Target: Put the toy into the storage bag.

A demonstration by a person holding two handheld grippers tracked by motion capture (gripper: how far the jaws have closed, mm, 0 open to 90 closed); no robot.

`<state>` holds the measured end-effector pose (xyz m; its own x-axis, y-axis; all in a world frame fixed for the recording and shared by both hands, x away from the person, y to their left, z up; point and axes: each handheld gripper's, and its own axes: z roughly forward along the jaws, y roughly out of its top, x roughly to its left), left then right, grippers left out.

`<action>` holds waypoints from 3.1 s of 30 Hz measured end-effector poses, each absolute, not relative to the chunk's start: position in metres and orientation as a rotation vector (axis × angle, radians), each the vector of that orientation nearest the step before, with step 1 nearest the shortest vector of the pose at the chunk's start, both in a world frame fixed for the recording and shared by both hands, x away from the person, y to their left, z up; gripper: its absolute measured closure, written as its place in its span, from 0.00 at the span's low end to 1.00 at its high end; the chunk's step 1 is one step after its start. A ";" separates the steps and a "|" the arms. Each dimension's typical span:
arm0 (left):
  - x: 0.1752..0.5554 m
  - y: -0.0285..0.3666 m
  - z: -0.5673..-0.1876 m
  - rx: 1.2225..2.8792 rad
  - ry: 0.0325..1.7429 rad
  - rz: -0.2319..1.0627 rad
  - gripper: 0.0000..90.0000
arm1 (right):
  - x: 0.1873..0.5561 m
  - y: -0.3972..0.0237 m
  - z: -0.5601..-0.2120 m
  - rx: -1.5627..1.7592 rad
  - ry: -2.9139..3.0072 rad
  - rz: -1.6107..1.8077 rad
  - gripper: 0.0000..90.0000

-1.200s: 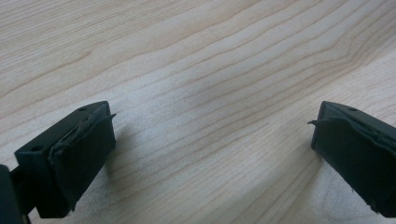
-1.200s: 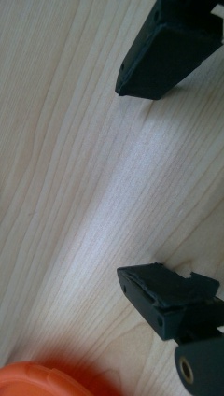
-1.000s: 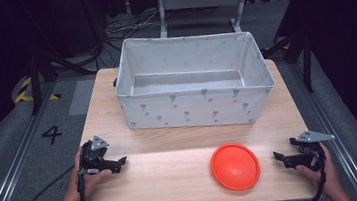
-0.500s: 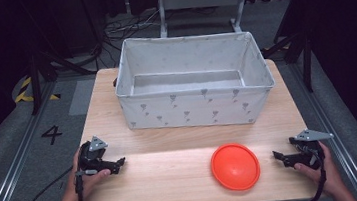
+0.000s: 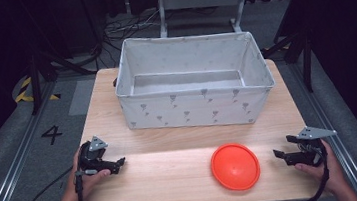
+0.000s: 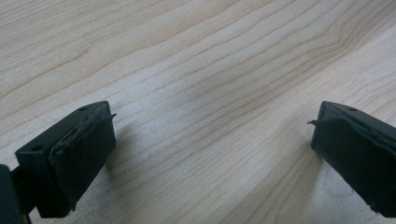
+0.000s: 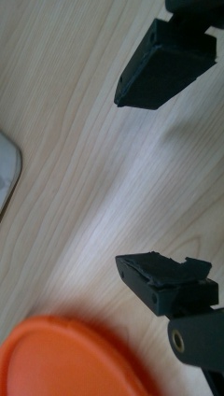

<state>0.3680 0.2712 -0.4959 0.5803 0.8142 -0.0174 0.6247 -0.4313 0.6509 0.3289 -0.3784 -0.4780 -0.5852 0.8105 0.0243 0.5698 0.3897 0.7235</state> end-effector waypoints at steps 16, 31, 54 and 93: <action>0.368 0.271 -0.496 2.196 1.141 0.401 0.00 | 0.338 -0.323 -0.448 1.005 2.452 1.084 0.22; 0.368 0.271 -0.496 2.196 1.141 0.401 0.00 | 0.361 -0.281 -0.459 0.931 2.588 1.041 0.25; 0.368 0.271 -0.496 2.196 1.140 0.400 0.00 | 0.365 -0.274 -0.487 0.921 2.667 1.027 0.27; 0.369 0.272 -0.496 2.198 1.132 0.397 0.00 | 0.343 -0.288 -0.430 0.775 2.593 1.283 0.91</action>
<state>0.3687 0.2716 -0.4959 0.5860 0.8101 -0.0186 0.6215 -0.4345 0.6519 0.3434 -0.2883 -0.4304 -0.8560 0.5083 0.0940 0.3830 0.5016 0.7757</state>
